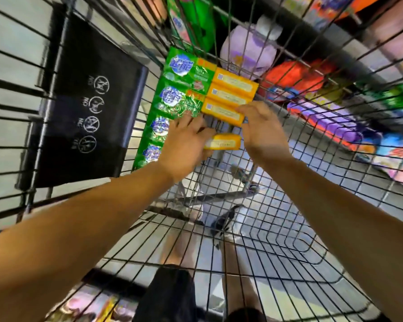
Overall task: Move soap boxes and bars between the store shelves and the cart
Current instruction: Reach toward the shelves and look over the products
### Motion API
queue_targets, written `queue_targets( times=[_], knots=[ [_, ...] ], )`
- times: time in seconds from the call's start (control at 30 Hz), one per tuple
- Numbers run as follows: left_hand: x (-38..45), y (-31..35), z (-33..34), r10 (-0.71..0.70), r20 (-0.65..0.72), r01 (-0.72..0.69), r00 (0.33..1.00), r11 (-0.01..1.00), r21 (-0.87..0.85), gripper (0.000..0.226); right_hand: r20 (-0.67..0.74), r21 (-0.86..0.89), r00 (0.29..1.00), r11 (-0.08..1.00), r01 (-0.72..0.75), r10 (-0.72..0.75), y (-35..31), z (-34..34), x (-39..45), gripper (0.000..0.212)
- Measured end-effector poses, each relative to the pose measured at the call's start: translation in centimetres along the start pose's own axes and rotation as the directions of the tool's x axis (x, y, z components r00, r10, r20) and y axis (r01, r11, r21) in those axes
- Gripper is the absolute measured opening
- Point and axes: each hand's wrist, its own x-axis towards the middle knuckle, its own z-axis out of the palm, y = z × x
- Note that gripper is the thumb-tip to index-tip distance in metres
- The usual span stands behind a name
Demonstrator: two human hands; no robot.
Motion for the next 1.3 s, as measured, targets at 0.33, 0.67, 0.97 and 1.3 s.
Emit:
queue_targets(
  times=[0.33, 0.67, 0.97, 1.3],
  knots=[
    [-4.4, -0.1, -0.6, 0.086, 0.071, -0.080, 0.994, 0.993, -0.085, 0.051, -0.011, -0.363, 1.000, 0.932, 0.000, -0.005, -0.1, 3.2, 1.5, 0.052],
    [-4.7, 3.4, -5.3, 0.051, 0.165, -0.032, 0.985, 0.993, -0.115, 0.051, 0.036, -0.051, 0.990, 0.989, -0.138, 0.140, 0.3, -0.9, -5.4, 0.042],
    [-5.4, 13.5, -12.8, -0.069, 0.083, 0.080, 0.994, 0.988, -0.130, 0.041, -0.161, 0.133, 0.961, 0.970, -0.204, 0.224, 2.8, -12.5, -18.1, 0.049],
    [-6.5, 33.0, -19.5, 0.027, -0.165, -0.053, 0.986, 0.987, -0.154, 0.046, -0.502, 0.178, 0.843, 0.977, -0.118, 0.193, 10.8, -27.5, -34.0, 0.042]
  ],
)
